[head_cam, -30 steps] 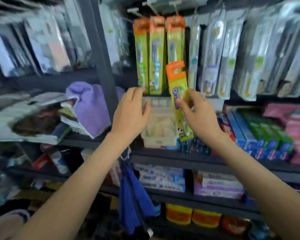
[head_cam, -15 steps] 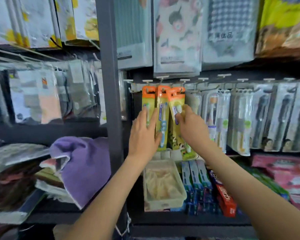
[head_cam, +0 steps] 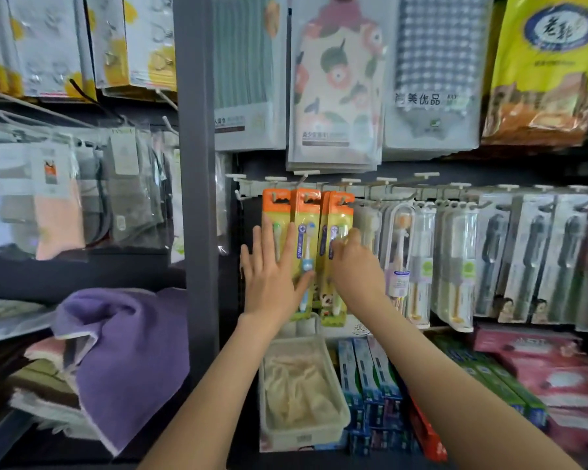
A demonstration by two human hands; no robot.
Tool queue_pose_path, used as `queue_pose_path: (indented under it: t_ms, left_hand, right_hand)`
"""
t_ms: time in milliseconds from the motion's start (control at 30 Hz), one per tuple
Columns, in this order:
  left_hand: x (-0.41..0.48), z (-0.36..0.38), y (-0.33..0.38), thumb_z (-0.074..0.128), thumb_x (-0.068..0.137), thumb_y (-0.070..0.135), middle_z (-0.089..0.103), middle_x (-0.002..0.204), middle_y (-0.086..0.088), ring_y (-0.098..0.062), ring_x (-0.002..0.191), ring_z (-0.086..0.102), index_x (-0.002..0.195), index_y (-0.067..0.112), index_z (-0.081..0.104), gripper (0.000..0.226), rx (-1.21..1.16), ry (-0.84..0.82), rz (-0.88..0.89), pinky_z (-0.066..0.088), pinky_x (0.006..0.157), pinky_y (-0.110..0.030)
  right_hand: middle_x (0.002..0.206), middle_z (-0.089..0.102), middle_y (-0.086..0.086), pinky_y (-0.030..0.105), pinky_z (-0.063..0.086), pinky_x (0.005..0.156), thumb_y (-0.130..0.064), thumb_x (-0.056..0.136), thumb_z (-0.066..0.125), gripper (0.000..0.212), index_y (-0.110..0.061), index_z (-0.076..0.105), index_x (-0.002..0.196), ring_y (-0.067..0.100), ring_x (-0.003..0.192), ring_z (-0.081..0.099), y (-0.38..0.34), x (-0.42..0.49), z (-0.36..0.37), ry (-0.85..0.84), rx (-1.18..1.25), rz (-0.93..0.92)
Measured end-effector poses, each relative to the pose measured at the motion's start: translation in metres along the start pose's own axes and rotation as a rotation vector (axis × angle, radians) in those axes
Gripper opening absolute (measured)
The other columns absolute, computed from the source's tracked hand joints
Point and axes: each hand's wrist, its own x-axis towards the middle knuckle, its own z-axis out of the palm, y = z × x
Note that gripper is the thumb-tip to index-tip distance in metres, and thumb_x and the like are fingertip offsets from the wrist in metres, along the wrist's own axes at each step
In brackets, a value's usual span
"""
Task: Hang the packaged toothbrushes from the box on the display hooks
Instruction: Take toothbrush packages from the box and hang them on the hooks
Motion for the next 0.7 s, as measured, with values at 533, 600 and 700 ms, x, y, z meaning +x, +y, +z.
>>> queue_pose_path:
  t_ms: [533,600,700]
  left_hand:
    - [-0.147,0.04,0.127,0.037,0.093,0.028,-0.002,0.157,-0.016,-0.037,0.145,-0.001,0.153,0.019,0.01,0.067,-0.112,0.03,0.032,0.006,0.115,-0.058]
    - [-0.193,0.054,0.161,0.03,0.093,0.029,0.002,0.157,-0.017,-0.037,0.145,0.002,0.152,0.018,0.012,0.063,-0.14,-0.052,0.007,0.008,0.115,-0.056]
    - [-0.264,0.079,0.216,0.028,0.094,0.029,0.005,0.157,-0.014,-0.035,0.146,0.007,0.151,0.017,0.016,0.06,-0.216,-0.197,-0.047,0.015,0.116,-0.054]
  right_hand:
    - [0.121,0.061,0.018,0.036,0.052,0.069,-0.011,0.092,0.053,0.044,0.0,0.046,0.134,0.033,0.102,0.062,0.128,-0.152,-0.009,-0.093,0.109,-0.276]
    - [0.109,0.067,0.017,0.029,0.051,0.056,-0.009,0.086,0.056,0.037,0.004,0.057,0.121,0.031,0.087,0.067,0.172,-0.188,-0.014,-0.101,0.089,-0.308]
    - [0.108,0.067,0.016,0.028,0.053,0.058,-0.009,0.085,0.059,0.04,0.001,0.056,0.123,0.029,0.089,0.068,0.245,-0.244,-0.02,-0.237,0.139,-0.231]
